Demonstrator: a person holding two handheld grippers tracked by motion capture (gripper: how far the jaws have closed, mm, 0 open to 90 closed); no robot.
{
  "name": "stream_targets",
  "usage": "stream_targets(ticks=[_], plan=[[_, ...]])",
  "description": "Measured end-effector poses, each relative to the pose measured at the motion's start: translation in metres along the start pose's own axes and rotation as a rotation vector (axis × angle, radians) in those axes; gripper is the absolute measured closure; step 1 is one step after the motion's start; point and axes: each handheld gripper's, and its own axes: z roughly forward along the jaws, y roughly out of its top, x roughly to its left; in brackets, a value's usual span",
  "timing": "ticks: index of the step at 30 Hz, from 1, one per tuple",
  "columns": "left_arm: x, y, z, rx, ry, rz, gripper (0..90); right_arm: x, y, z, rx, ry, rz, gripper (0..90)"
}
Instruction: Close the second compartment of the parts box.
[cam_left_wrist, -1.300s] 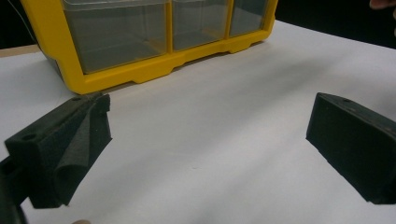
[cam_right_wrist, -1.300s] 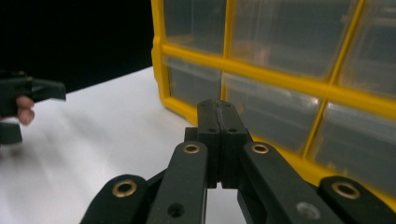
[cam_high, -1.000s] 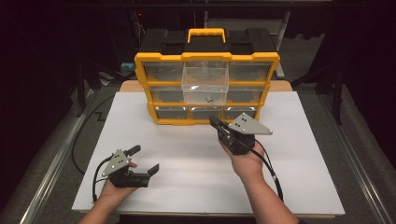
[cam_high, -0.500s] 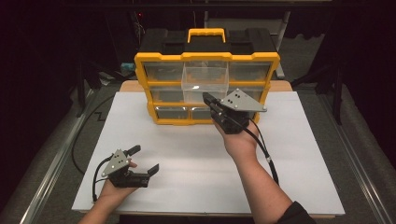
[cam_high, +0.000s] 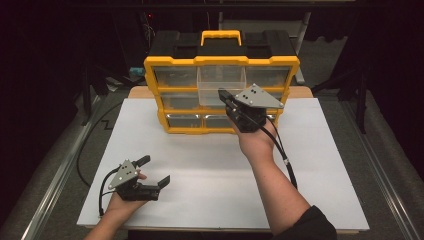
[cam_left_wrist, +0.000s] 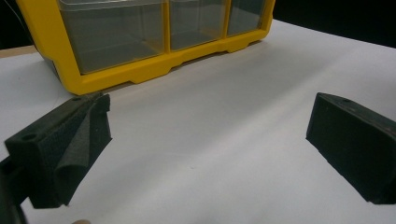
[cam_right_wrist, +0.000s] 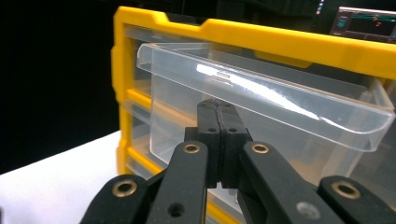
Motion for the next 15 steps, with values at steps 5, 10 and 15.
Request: stream_targets(ticks=[5, 10, 15], plan=[[0.0, 0.0, 0.0, -0.001, 0.0, -0.003, 0.9, -0.006, 0.001, 0.009, 0.008, -0.019, 0.002, 90.0], [0.0, 0.0, 0.0, -0.003, 0.0, -0.006, 0.9, -0.01, 0.003, 0.018, 0.019, -0.04, 0.001, 90.0], [0.001, 0.0, 0.0, -0.003, 0.001, -0.007, 0.9, -0.016, 0.002, 0.029, 0.039, -0.071, 0.007, 90.0]])
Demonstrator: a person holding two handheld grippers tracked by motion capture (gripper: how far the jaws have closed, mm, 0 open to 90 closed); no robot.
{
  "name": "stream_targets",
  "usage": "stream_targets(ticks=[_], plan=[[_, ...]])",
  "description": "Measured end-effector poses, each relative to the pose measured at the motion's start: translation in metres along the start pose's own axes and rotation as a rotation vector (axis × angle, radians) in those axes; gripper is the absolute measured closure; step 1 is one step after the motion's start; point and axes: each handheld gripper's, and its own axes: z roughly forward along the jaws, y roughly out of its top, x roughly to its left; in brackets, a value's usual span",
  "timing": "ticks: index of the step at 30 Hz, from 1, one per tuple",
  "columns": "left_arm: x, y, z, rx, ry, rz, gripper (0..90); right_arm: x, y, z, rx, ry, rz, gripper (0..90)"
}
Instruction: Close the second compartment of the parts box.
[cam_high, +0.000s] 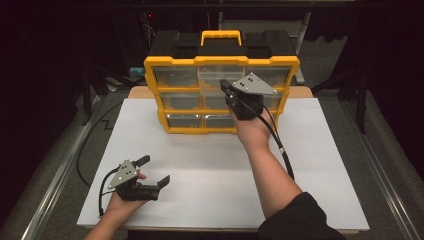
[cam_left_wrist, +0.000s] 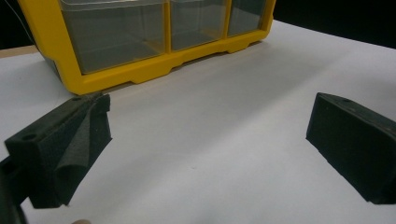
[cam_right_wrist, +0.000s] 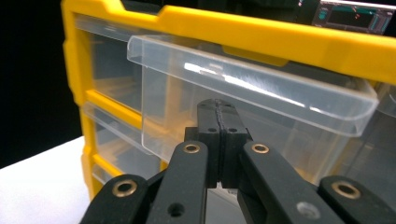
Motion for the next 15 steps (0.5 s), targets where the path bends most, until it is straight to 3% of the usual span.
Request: stream_targets(ticks=[15], plan=[[0.001, 0.0, 0.0, 0.001, -0.005, -0.002, 0.9, -0.019, -0.005, 0.022, 0.05, -0.062, 0.026, 90.0]])
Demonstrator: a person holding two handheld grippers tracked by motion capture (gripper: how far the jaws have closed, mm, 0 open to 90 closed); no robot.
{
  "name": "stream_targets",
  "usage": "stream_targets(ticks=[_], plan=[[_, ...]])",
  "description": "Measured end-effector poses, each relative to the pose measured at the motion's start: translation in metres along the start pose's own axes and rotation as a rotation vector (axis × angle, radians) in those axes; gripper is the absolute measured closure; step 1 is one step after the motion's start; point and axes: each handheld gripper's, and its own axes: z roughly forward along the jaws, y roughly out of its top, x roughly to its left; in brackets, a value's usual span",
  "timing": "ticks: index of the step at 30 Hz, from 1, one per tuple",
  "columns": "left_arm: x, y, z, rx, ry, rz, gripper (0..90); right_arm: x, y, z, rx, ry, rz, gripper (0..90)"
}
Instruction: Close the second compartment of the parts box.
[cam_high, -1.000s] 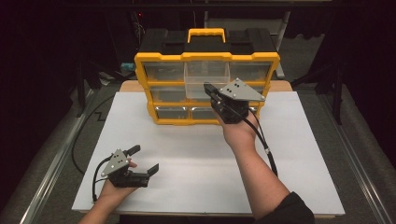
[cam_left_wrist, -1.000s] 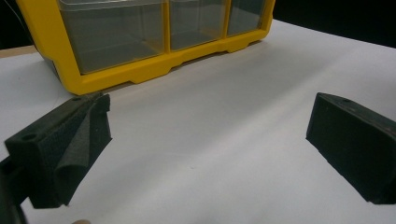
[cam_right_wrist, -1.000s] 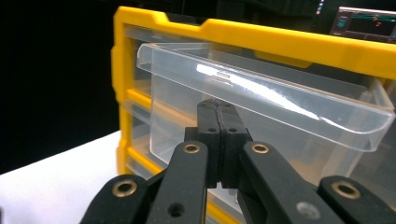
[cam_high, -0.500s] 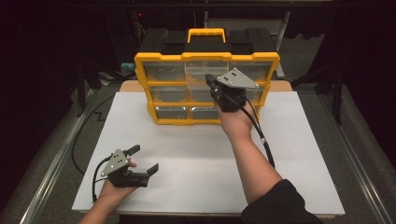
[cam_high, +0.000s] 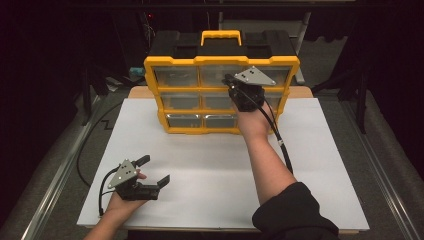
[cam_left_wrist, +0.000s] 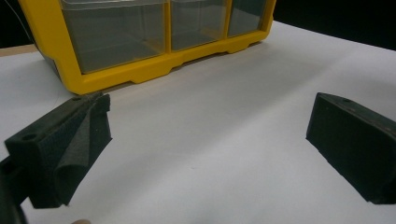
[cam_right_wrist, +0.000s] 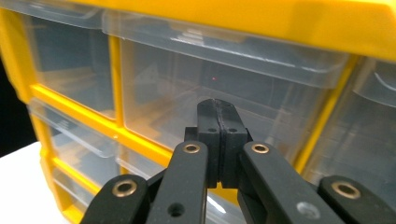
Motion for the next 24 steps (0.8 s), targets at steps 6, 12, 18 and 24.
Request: stream_targets(ticks=[6, 12, 18, 24], plan=[[0.0, 0.0, 0.0, 0.001, -0.001, -0.004, 0.9, 0.0, 0.001, 0.0, 0.011, 0.005, -0.012, 90.0], [0.0, 0.0, 0.001, 0.002, -0.002, -0.008, 1.0, 0.003, 0.003, -0.016, 0.006, 0.033, -0.023, 90.0], [0.001, 0.0, 0.001, -0.001, -0.001, -0.018, 1.0, 0.009, -0.005, -0.039, -0.004, 0.066, -0.04, 90.0], [0.001, 0.0, 0.002, 0.004, -0.001, -0.02, 1.0, 0.011, -0.024, -0.055, 0.009, 0.093, -0.043, 90.0]])
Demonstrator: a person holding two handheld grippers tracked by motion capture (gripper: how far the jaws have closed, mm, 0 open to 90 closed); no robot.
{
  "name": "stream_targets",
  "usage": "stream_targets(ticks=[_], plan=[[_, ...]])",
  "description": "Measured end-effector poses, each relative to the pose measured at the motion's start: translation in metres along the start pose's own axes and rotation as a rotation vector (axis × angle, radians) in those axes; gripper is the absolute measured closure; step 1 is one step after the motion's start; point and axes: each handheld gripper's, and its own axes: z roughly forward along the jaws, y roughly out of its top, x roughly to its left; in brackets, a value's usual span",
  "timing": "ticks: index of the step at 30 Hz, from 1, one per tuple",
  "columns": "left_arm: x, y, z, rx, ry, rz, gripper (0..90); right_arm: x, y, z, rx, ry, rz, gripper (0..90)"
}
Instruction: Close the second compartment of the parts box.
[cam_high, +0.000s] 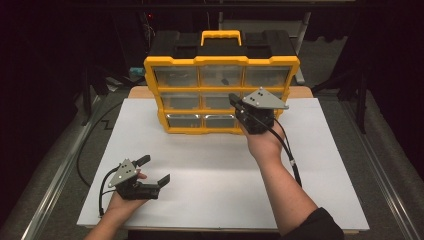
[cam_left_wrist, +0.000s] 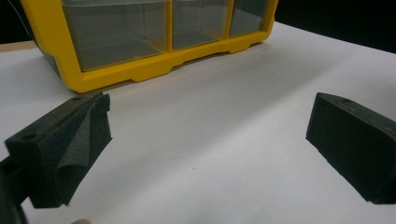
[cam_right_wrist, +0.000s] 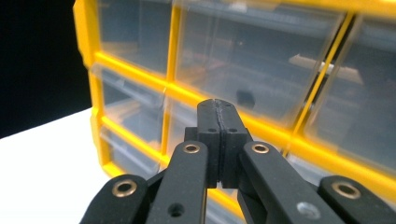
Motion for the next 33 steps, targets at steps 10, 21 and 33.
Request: stream_targets(ticks=[10, 21, 33], plan=[[0.001, -0.001, -0.001, -0.001, 0.001, -0.01, 1.0, -0.003, -0.057, -0.016, 0.062, 0.011, 0.049, 90.0], [0.002, -0.002, 0.0, 0.005, 0.002, -0.012, 1.0, -0.004, -0.133, -0.038, 0.163, 0.015, 0.091, 90.0], [0.008, -0.002, -0.01, -0.008, 0.027, -0.027, 1.0, -0.009, -0.178, -0.103, 0.178, 0.009, 0.164, 67.7]])
